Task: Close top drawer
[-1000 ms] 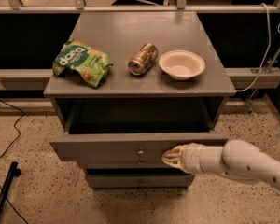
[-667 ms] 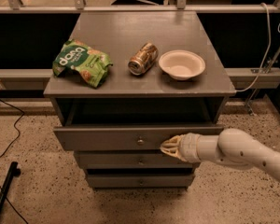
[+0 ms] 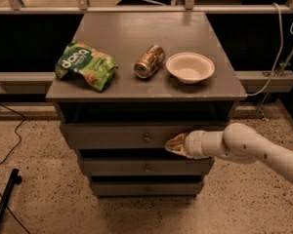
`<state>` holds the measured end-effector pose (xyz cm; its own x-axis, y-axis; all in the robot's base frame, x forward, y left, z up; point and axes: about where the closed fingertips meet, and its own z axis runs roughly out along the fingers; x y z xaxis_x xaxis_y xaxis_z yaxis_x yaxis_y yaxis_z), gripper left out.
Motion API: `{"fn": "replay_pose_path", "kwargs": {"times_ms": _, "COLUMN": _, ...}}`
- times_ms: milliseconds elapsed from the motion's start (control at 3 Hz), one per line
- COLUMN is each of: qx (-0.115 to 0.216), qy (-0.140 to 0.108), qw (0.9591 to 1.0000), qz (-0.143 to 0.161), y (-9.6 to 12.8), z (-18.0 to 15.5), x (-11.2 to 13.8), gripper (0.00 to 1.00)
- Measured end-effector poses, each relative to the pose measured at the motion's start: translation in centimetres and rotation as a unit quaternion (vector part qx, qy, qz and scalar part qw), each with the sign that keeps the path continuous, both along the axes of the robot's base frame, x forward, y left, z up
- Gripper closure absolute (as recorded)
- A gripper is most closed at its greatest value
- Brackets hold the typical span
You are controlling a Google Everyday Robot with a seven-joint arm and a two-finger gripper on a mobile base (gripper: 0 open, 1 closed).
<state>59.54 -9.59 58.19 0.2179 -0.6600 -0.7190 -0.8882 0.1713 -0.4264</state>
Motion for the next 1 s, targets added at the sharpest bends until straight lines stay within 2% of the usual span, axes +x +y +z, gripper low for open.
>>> {"fn": "replay_pose_path", "kwargs": {"times_ms": 333, "qx": 0.000, "qy": 0.000, "qw": 1.0000, "qz": 0.000, "y": 0.1, "z": 0.0, "x": -0.5, "gripper": 1.00}}
{"fn": "replay_pose_path", "kwargs": {"times_ms": 667, "qx": -0.013, "qy": 0.009, "qw": 0.9996, "qz": 0.024, "y": 0.2, "z": 1.2, "x": -4.9, "gripper": 1.00}}
{"fn": "replay_pose_path", "kwargs": {"times_ms": 1000, "qx": -0.040, "qy": 0.046, "qw": 0.9955, "qz": 0.073, "y": 0.6, "z": 2.2, "x": -12.2, "gripper": 1.00}}
